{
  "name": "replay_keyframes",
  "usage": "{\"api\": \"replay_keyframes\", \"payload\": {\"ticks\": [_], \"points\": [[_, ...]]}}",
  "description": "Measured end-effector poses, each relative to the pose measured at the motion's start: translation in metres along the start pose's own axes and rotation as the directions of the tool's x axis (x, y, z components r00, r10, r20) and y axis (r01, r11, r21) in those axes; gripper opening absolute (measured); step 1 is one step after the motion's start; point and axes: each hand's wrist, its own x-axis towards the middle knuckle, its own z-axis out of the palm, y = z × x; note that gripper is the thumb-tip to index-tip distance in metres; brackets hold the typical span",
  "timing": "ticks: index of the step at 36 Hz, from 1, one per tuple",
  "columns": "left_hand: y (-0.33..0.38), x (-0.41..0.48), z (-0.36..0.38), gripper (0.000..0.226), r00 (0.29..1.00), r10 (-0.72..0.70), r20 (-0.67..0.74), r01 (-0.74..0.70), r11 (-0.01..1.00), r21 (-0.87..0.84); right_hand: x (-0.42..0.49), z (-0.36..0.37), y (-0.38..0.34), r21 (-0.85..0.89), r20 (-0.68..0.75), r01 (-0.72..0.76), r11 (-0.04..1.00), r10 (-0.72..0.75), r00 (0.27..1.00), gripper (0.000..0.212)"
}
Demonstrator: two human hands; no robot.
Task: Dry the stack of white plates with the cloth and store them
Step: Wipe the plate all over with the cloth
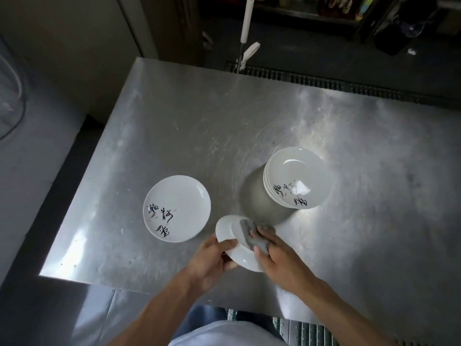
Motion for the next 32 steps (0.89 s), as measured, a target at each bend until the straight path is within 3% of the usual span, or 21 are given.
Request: {"api": "replay_keyframes", "payload": {"ticks": [3, 8, 10, 13, 15, 17, 21, 23, 26, 28, 32], "points": [[0.011, 0.001, 0.010, 0.038, 0.999, -0.032, -0.006, 0.031, 0.999, -0.026, -0.018, -0.004, -0.018, -0.095, 0.054, 0.144, 0.985, -0.140, 0.989, 0.066], [0.019, 0.002, 0.026, 0.041, 0.998, -0.069, 0.014, 0.070, 0.997, -0.042, -0.010, -0.018, -0.025, -0.260, -0.133, 0.170, 0.950, -0.210, 0.969, 0.064], [0.022, -0.001, 0.033, 0.041, 0.999, -0.048, 0.012, 0.048, 0.999, -0.025, -0.003, -0.030, -0.027, -0.170, -0.190, 0.133, 0.976, -0.165, 0.968, 0.054], [0.023, -0.004, 0.038, 0.042, 0.998, 0.011, -0.070, -0.001, 0.990, 0.144, 0.007, -0.045, -0.028, 0.062, -0.280, -0.124, 0.990, 0.136, 0.950, 0.021], [0.020, -0.005, 0.038, 0.031, 0.973, 0.156, -0.170, -0.087, 0.930, 0.357, 0.015, -0.053, -0.021, 0.262, -0.304, -0.284, 0.922, 0.358, 0.883, 0.015], [0.014, -0.003, 0.033, 0.014, 0.927, 0.315, -0.206, -0.170, 0.838, 0.518, 0.020, -0.065, -0.016, 0.430, -0.298, -0.305, 0.850, 0.453, 0.840, 0.008], [0.014, -0.006, 0.026, 0.019, 0.796, 0.567, -0.210, -0.264, 0.639, 0.723, 0.022, -0.086, -0.012, 0.716, -0.243, -0.207, 0.667, 0.515, 0.822, 0.011], [0.019, -0.007, 0.027, 0.018, 0.759, 0.617, -0.209, -0.304, 0.619, 0.724, 0.023, -0.095, -0.011, 0.778, -0.232, -0.154, 0.609, 0.507, 0.830, 0.016], [0.025, -0.008, 0.035, 0.019, 0.811, 0.573, -0.119, -0.395, 0.687, 0.610, 0.025, -0.105, -0.011, 0.800, -0.238, -0.125, 0.586, 0.503, 0.831, 0.021], [0.028, -0.006, 0.041, 0.023, 0.832, 0.553, -0.047, -0.416, 0.678, 0.606, 0.026, -0.109, -0.009, 0.804, -0.230, -0.129, 0.581, 0.503, 0.833, 0.026], [0.032, 0.000, 0.055, 0.030, 0.830, 0.555, -0.062, -0.400, 0.669, 0.626, 0.026, -0.113, 0.000, 0.772, -0.289, -0.146, 0.618, 0.546, 0.786, 0.023]]}}
